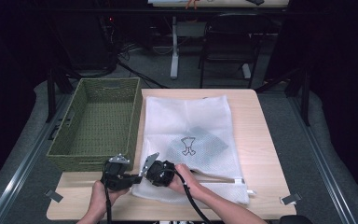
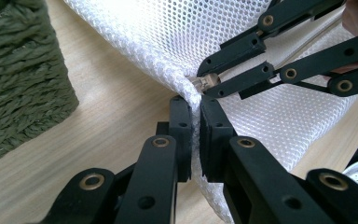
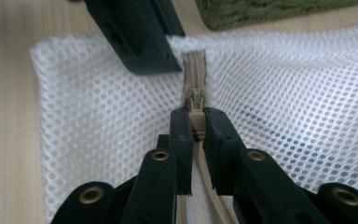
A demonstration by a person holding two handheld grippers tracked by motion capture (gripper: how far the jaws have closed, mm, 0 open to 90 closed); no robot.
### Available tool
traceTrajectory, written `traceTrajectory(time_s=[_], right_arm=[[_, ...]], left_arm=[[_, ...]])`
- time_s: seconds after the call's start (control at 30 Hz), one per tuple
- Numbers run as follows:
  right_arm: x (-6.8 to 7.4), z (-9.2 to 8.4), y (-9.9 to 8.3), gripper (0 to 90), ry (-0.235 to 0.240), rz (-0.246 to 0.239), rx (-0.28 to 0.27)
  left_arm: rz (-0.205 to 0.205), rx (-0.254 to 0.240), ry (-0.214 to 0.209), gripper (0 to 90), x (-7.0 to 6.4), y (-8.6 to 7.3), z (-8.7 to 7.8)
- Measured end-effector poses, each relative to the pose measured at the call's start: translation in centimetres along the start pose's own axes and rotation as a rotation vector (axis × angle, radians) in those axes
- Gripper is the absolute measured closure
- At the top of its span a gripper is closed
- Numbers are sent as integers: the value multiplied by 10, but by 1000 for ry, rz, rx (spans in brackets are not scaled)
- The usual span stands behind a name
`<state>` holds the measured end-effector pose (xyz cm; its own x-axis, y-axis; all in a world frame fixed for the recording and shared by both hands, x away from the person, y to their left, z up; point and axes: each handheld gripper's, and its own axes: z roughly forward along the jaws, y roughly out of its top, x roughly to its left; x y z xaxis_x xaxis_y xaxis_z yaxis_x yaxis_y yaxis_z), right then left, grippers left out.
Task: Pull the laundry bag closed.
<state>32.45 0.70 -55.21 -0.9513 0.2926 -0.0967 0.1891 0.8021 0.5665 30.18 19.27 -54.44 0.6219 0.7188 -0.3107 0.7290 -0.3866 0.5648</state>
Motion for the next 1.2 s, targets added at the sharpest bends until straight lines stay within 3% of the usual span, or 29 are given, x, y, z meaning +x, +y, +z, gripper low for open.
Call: traceTrajectory(time_s=[0.53, 1.2], right_arm=[[-4, -1, -14, 820, 8, 12, 46], [-6, -15, -25, 820, -3, 11, 92]], left_arm=[[19, -8, -4, 850, -1, 1, -2], [11, -26, -8, 850, -1, 1, -6]])
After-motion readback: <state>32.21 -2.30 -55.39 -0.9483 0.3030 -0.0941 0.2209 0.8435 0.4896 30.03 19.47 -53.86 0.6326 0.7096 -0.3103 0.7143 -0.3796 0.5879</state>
